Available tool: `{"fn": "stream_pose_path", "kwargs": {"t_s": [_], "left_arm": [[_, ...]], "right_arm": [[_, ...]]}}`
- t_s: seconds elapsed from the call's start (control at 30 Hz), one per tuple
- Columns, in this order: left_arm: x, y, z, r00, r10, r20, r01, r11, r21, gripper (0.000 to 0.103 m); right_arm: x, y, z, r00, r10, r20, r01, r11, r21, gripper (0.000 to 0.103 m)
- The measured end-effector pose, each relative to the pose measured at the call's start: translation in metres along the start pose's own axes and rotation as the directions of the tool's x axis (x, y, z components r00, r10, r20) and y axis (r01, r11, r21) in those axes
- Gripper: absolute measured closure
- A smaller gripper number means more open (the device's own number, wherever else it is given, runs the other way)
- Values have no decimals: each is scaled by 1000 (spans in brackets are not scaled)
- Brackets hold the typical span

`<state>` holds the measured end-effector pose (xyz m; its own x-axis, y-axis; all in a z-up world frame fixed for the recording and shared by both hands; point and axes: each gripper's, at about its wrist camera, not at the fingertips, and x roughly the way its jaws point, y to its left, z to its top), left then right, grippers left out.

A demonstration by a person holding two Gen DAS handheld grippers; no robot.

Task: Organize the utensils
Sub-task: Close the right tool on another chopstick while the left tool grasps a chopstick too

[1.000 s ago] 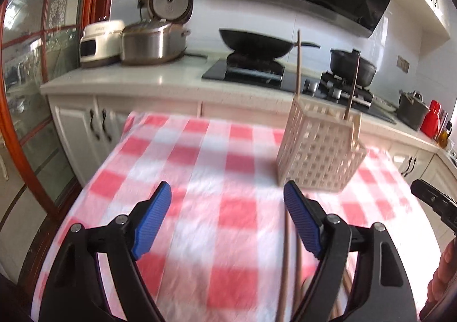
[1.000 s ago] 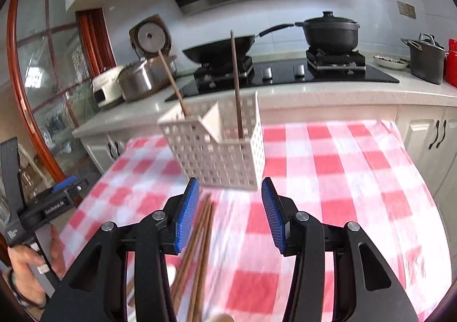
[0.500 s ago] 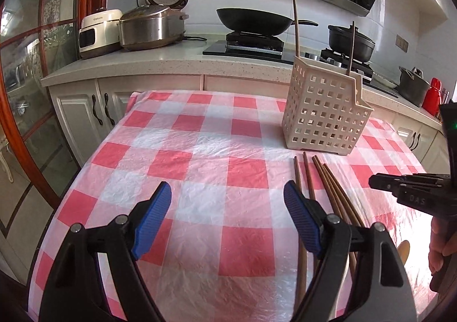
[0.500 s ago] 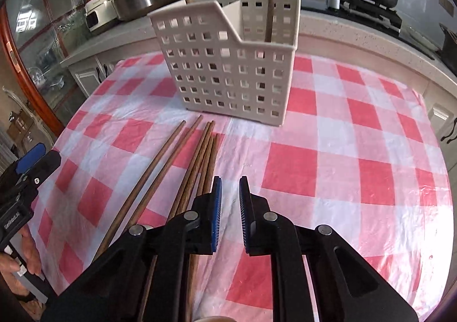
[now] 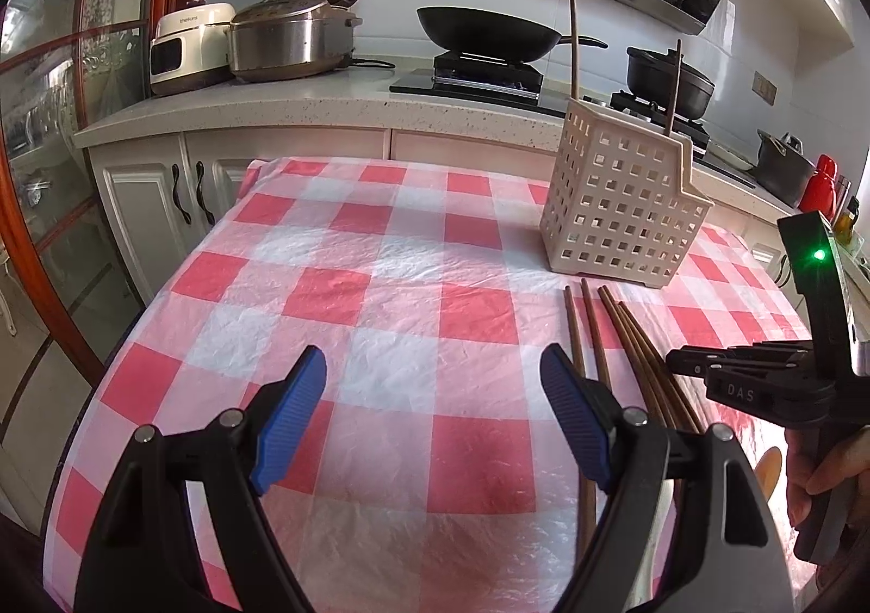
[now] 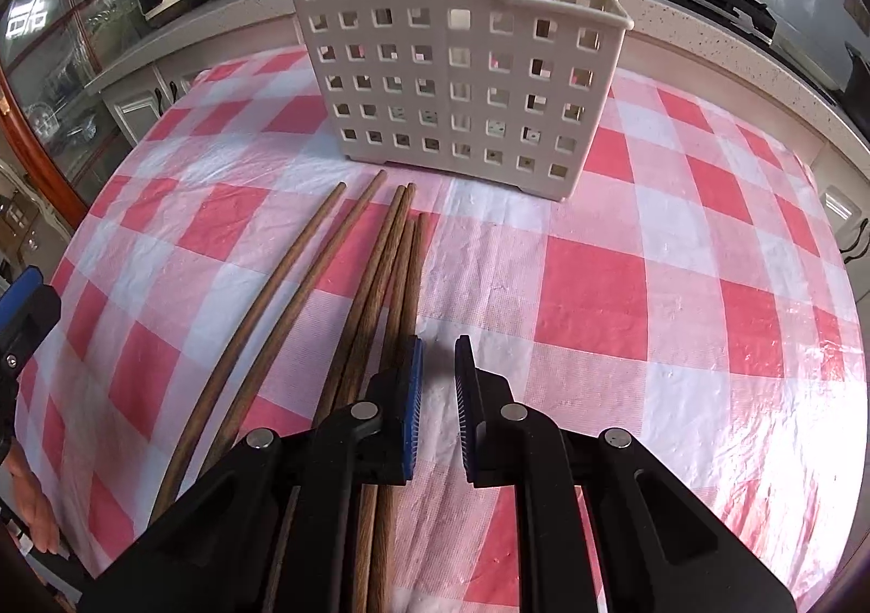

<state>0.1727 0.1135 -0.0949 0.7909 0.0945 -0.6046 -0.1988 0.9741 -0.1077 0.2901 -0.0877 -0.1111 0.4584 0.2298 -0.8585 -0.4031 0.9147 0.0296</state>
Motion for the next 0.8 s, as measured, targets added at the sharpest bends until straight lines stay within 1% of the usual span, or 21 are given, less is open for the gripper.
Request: {"fn": "stream_pose_path", "kwargs": {"t_s": [0.23,0.33,0.57,0.67,0.8], "left_arm": [[-1,-1,-2,1000,1,4,-1,1000,14,25],[0,-1,-3,1000,-6,-2,6,1000,11,25],[2,-2,-6,1000,-5,-9,5,1000,15,25],[3,-2,-7,1000,-8,-14,8,1000,13,25],[3,-3,-8,1000,-8,-18,8,1000,18,25]], "right_arm": [[-6,2,2,1000,-5,24,5,1000,5,90],[-3,4,3,1000,-5,12,5,1000,-3,90],[-5,8,3,1000,4,20,-4,1000,-10,90],[-3,9,2,1000,-12,18,13,1000,-19,90],[-2,10,4,1000,-4,10,5,1000,-21,90]]}}
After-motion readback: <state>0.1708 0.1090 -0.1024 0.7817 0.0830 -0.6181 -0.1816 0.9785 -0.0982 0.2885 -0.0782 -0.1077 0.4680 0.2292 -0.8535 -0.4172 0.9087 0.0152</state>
